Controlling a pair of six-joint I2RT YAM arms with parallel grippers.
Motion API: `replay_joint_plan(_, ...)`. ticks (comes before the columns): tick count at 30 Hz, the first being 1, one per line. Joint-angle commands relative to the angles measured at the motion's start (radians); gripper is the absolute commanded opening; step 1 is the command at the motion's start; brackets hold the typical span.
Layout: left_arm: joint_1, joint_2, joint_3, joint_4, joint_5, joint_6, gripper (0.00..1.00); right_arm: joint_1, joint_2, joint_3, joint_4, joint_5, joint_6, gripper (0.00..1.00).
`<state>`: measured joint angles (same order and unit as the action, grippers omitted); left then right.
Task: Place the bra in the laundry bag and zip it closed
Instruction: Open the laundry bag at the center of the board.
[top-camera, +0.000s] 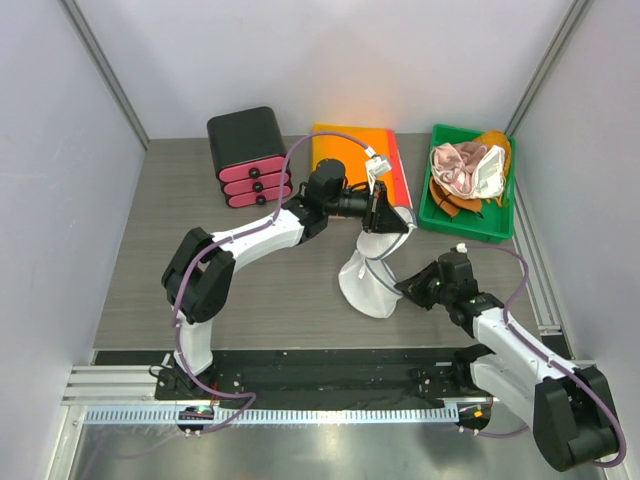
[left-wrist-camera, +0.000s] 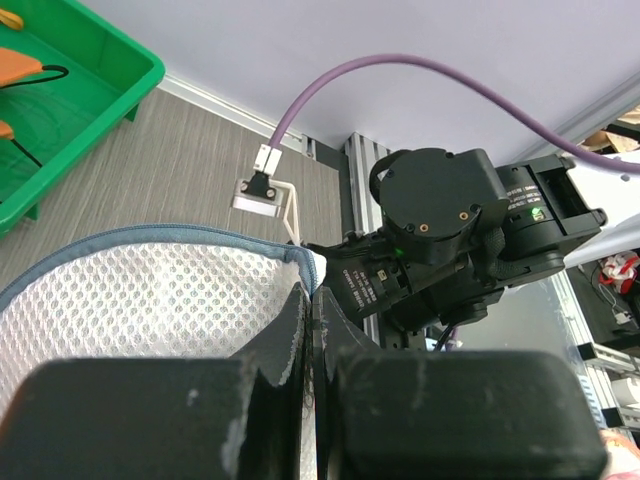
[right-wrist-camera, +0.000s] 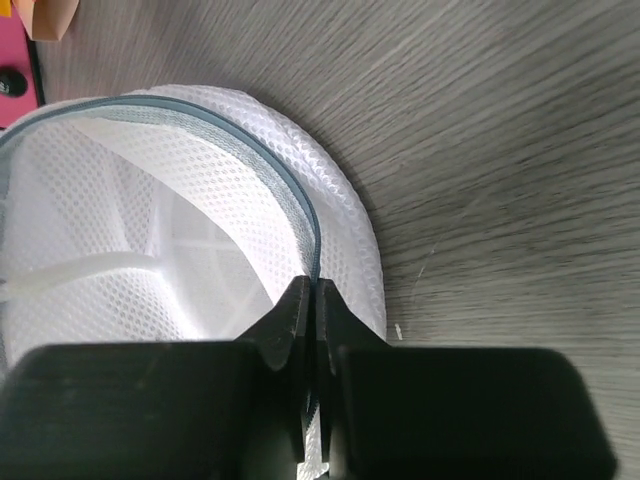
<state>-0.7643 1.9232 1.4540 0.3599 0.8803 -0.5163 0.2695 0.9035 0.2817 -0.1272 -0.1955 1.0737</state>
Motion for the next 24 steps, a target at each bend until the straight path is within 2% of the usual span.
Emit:
replay_joint_plan(1, 0.002, -0.052, 0.02, 0.001, -0.027, -0.004, 0.0, 0.007, -0.031, 0.105, -0.039, 0.101, -0.067, 0.01)
replay_joint_plan(4, 0.002, -0.061, 0.029, -0.004, -0.09, -0.019, 0.0, 0.004, -0.061, 0.2, -0.132, 0.233, -0.145, 0.01)
replay_joint_plan(7, 0.002, -0.067, 0.057, -0.013, -0.154, -0.036, 0.0, 0.005, -0.144, 0.231, -0.143, 0.379, -0.159, 0.01)
replay_joint_plan(8, 0.002, -0.072, 0.06, -0.022, -0.234, -0.036, 0.0, 0.004, -0.194, 0.228, -0.143, 0.443, -0.155, 0.01)
replay_joint_plan(12, 0.01, -0.113, 0.036, -0.05, -0.463, -0.059, 0.0, 0.004, -0.317, 0.186, -0.14, 0.528, -0.129, 0.01)
replay_joint_plan(18, 0.01, -0.23, -0.139, 0.045, -0.682, -0.085, 0.0, 0.004, -0.515, 0.045, -0.147, 0.613, -0.068, 0.01)
replay_joint_plan(23, 0.01, -0.349, -0.361, 0.16, -0.767, -0.131, 0.0, 0.005, -0.687, -0.114, -0.095, 0.642, -0.023, 0.01)
replay_joint_plan(24, 0.01, -0.365, -0.401, 0.231, -0.77, -0.137, 0.05, 0.004, -0.71, -0.128, -0.097, 0.645, -0.018, 0.01)
